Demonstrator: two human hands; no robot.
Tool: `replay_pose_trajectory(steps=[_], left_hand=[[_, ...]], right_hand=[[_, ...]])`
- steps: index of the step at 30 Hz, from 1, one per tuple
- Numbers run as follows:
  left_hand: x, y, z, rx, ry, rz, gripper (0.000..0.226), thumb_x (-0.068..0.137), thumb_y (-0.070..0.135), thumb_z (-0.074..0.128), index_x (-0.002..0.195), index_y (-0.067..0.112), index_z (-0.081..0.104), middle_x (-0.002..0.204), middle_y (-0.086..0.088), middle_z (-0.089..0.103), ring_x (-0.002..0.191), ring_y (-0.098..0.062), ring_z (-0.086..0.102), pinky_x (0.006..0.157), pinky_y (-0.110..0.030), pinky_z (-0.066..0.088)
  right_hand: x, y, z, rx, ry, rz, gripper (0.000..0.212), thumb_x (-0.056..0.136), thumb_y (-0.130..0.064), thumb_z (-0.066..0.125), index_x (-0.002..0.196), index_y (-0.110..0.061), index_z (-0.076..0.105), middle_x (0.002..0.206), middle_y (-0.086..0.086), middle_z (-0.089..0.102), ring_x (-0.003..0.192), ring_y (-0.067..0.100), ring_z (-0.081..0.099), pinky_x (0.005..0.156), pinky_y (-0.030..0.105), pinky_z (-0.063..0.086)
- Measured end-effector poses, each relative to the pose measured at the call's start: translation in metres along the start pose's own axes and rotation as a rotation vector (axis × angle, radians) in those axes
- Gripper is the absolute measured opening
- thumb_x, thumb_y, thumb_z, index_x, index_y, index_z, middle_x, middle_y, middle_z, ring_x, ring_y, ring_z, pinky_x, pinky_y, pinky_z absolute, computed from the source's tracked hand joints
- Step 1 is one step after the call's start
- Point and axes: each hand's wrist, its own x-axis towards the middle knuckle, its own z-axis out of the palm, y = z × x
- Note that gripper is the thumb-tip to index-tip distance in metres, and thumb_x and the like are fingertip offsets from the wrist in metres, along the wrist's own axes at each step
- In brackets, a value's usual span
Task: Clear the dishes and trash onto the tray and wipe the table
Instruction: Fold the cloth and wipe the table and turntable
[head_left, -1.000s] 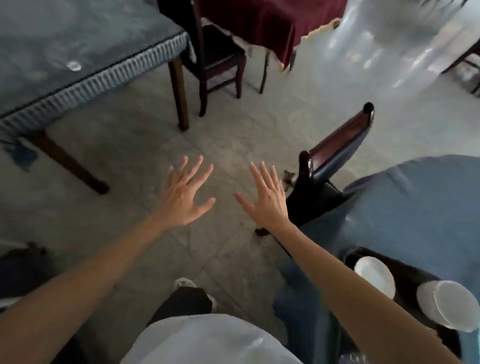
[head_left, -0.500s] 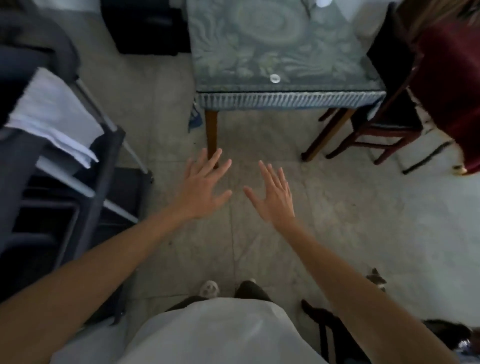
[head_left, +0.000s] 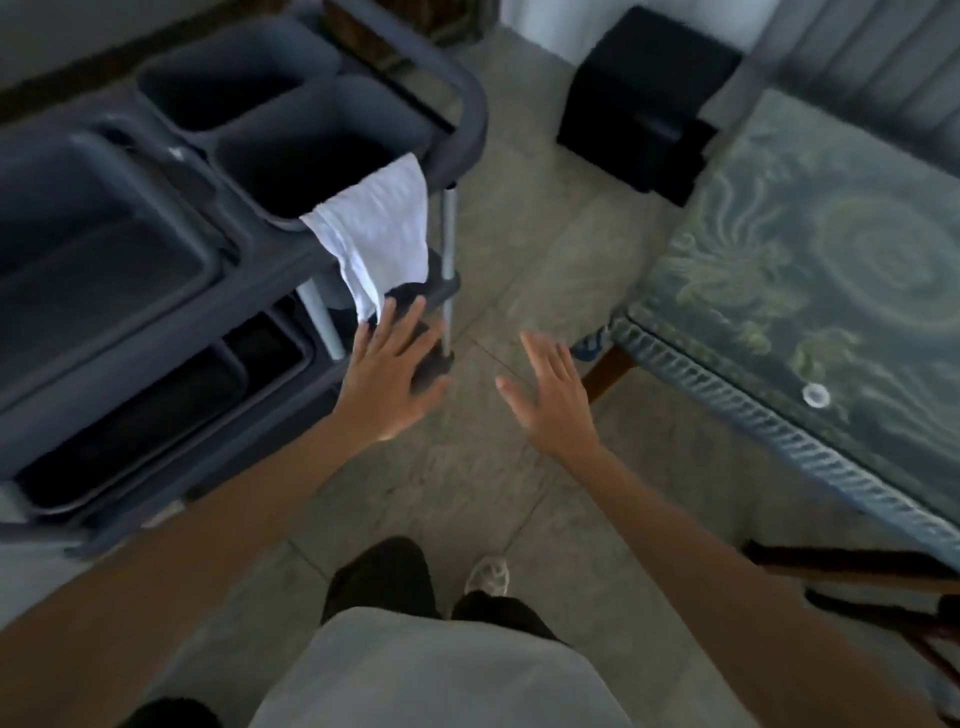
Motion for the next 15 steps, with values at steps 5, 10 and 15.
replay_pose_trajectory(steps=[5,10,15], left_hand=[[0.013,-0.029,-0.018,-0.042,0.102,-0.293,0.073,0.098,0.057,0.046,0.161,0.034,0.018,0.171,0.003,-0.004,0.157,-0.03,-0.01,0.124,-0.057,0.001],[0.042,-0.076,-0.051,-0.09,0.258,-0.442,0.073,0.098,0.051,0.051,0.162,0.031,0.02,0.171,-0.001,0.003,0.157,-0.029,-0.01,0.123,-0.054,-0.005],[0.085,-0.118,-0.067,-0.103,0.303,-0.533,0.072,0.098,0.049,0.052,0.159,0.02,0.029,0.168,-0.008,0.021,0.157,-0.031,-0.006,0.123,-0.056,-0.007]], right_hand=[[0.085,-0.017,-0.003,0.016,-0.158,-0.122,0.075,0.102,-0.063,0.046,0.164,-0.04,0.01,0.174,-0.001,0.008,0.16,0.021,-0.002,0.126,0.046,0.01],[0.181,-0.053,0.006,0.038,-0.24,-0.262,0.074,0.103,-0.058,0.048,0.164,-0.04,0.011,0.174,-0.003,0.006,0.16,0.021,-0.002,0.125,0.05,0.012],[0.265,-0.094,0.011,0.117,-0.242,-0.286,0.077,0.103,-0.034,0.061,0.165,-0.021,0.017,0.171,0.006,0.022,0.157,0.023,0.019,0.124,0.05,0.027]])
